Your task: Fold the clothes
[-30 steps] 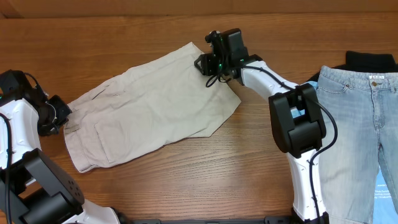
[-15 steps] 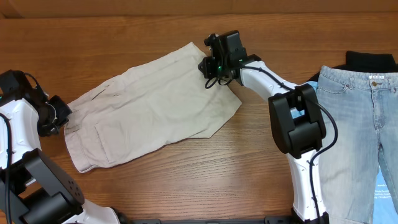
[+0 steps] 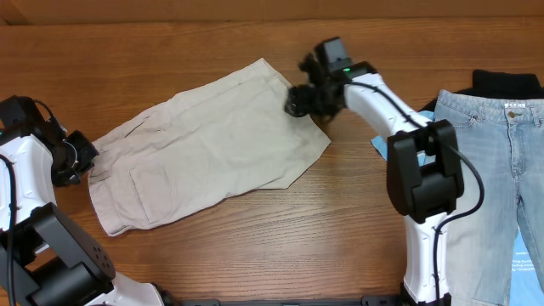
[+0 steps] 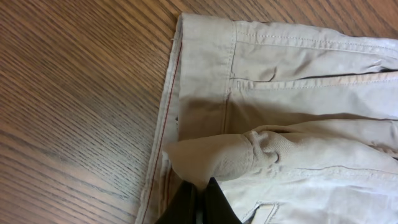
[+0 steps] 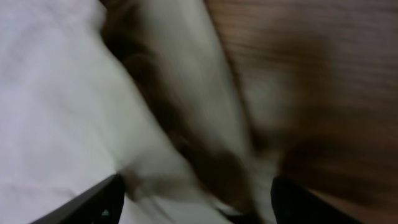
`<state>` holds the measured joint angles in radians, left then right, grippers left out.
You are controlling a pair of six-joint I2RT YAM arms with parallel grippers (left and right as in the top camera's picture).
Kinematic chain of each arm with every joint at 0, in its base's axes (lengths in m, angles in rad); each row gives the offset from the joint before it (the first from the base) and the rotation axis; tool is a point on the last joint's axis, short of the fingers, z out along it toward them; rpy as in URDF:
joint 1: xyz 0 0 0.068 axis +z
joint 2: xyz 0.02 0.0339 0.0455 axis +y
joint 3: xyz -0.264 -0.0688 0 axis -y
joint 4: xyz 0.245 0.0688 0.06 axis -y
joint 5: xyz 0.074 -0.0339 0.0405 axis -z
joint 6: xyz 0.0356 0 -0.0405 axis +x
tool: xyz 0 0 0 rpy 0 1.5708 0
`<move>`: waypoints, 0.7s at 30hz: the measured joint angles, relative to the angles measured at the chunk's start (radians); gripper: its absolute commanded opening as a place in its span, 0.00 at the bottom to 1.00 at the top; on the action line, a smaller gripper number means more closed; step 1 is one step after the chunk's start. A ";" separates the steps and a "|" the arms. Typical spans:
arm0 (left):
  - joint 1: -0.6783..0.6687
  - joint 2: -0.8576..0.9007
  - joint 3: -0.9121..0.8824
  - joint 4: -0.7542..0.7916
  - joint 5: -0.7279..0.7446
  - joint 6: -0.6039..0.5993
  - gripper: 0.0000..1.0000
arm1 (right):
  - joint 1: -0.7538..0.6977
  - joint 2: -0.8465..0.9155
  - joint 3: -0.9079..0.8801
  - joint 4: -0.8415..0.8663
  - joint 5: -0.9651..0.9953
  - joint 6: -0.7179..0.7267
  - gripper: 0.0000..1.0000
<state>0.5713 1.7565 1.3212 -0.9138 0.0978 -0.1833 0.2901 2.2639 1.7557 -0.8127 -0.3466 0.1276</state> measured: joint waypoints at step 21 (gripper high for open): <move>0.000 0.000 0.000 0.004 0.000 0.007 0.04 | 0.034 -0.015 -0.114 -0.064 -0.186 -0.197 0.04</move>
<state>0.5713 1.7565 1.3216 -0.9100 0.0982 -0.1764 0.3237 2.2490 1.6417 -0.8768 -0.5323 -0.0692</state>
